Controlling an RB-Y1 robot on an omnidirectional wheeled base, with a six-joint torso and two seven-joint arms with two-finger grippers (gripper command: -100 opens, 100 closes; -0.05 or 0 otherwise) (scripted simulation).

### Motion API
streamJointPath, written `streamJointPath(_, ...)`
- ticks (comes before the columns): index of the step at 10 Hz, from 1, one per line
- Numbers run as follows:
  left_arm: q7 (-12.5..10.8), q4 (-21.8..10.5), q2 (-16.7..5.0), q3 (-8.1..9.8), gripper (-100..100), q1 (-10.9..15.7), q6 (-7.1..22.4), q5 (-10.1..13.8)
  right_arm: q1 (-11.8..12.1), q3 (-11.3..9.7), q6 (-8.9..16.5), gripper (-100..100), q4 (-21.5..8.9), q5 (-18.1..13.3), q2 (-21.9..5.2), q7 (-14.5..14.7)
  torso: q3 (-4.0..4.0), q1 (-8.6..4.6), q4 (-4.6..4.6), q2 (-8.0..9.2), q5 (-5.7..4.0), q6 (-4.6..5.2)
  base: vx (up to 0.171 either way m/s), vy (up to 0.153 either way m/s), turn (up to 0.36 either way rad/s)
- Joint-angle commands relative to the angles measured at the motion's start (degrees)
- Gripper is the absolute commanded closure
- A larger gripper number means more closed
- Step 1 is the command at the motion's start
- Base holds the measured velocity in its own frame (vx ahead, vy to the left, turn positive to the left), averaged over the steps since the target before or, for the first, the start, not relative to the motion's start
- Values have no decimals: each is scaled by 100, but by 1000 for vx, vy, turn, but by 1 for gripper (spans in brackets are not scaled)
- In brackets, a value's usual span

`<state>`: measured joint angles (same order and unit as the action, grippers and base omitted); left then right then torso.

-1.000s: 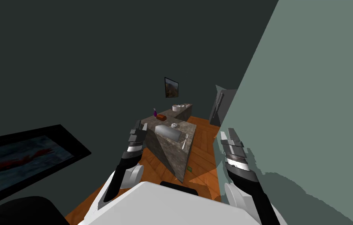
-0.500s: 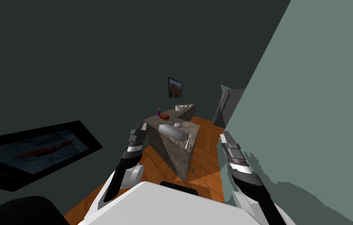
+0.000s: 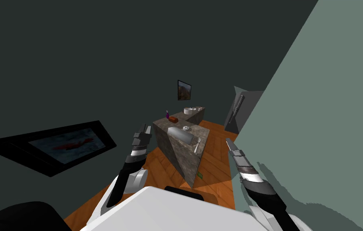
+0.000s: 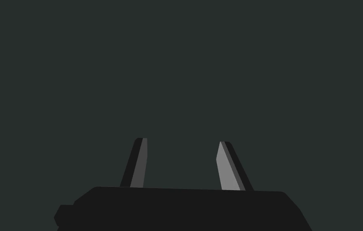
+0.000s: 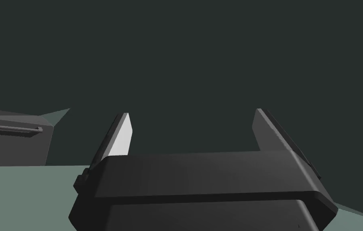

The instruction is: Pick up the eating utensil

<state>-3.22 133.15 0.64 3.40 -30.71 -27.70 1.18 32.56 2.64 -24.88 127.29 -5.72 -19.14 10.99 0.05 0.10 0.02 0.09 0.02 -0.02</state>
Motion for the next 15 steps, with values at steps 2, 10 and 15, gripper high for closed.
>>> streamJointPath(2,0,0,0,1,0,-1,0,0,182,72,49,-100,-66,-158,-466,164,0,-2,0,-1,0,3,-17,34,153)
streamJointPath(10,0,0,0,1,0,-1,0,0,426,159,110,-100,-212,-400,-1591,370,-3,-5,-1,-5,-1,5,-10,22,102)
streamJointPath(15,0,0,0,0,0,0,0,0,695,219,200,-100,-356,-676,-2460,561,-3,-2,-1,-5,0,0,-7,26,162)
